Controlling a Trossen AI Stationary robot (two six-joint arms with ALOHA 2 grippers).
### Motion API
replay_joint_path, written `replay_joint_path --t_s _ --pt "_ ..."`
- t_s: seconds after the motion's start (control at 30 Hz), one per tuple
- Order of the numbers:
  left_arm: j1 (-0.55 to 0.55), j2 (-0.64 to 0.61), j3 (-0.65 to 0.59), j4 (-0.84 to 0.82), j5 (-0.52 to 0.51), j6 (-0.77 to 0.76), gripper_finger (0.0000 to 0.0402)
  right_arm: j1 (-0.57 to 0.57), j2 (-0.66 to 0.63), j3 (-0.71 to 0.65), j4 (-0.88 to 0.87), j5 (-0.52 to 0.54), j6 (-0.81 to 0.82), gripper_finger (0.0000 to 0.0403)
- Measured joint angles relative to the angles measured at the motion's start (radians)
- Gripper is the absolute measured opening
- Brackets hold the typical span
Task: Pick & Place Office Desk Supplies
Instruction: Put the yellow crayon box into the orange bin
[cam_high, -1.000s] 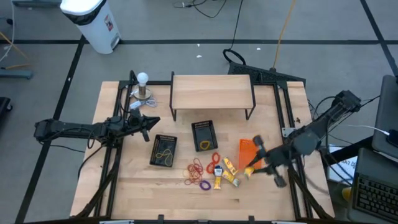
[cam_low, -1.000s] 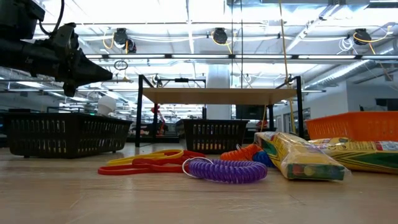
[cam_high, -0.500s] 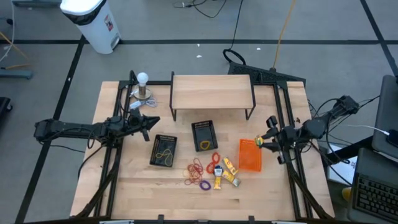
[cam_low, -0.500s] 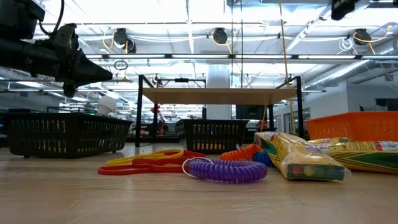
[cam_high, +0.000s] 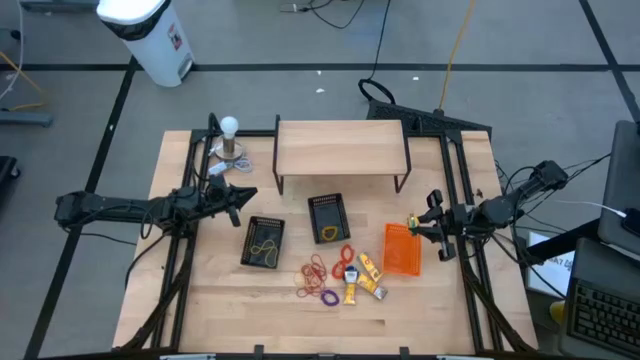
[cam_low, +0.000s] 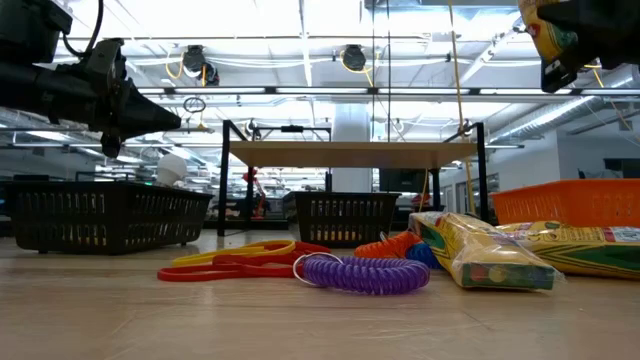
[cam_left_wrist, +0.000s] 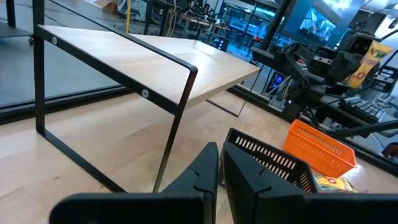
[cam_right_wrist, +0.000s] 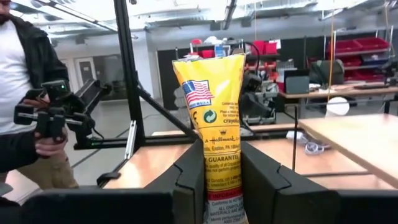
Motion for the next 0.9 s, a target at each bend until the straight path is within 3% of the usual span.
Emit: replay_joint_path --t_s 0.13,0.23,0.43,0.63,0.73,0.9 --pt "0.000 0.000 0.000 0.000 0.000 0.000 0.0024 0.000 0.016 0.063 -0.069 -0.007 0.017 0.0060" --pt "0.000 0.000 0.000 0.000 0.000 0.001 0.0024 0.000 0.070 0.190 -0.261 -0.009 0.058 0.0062" --pt "0.000 0.000 0.000 0.000 0.000 -0.002 0.0024 0.000 0.299 0.510 -0.671 -0.030 0.165 0.0066" --pt "0.000 0.000 0.000 0.000 0.000 0.001 0.0024 -0.019 0.555 0.752 -1.089 -0.040 0.379 0.0063" --pt "0.000 0.000 0.000 0.004 -0.018 0.001 0.0024 -0.038 0.649 0.797 -1.224 -0.045 0.465 0.0065" --pt "0.000 0.000 0.000 0.009 -0.027 0.001 0.0024 -0.084 0.742 0.788 -1.274 -0.120 0.539 0.0062"
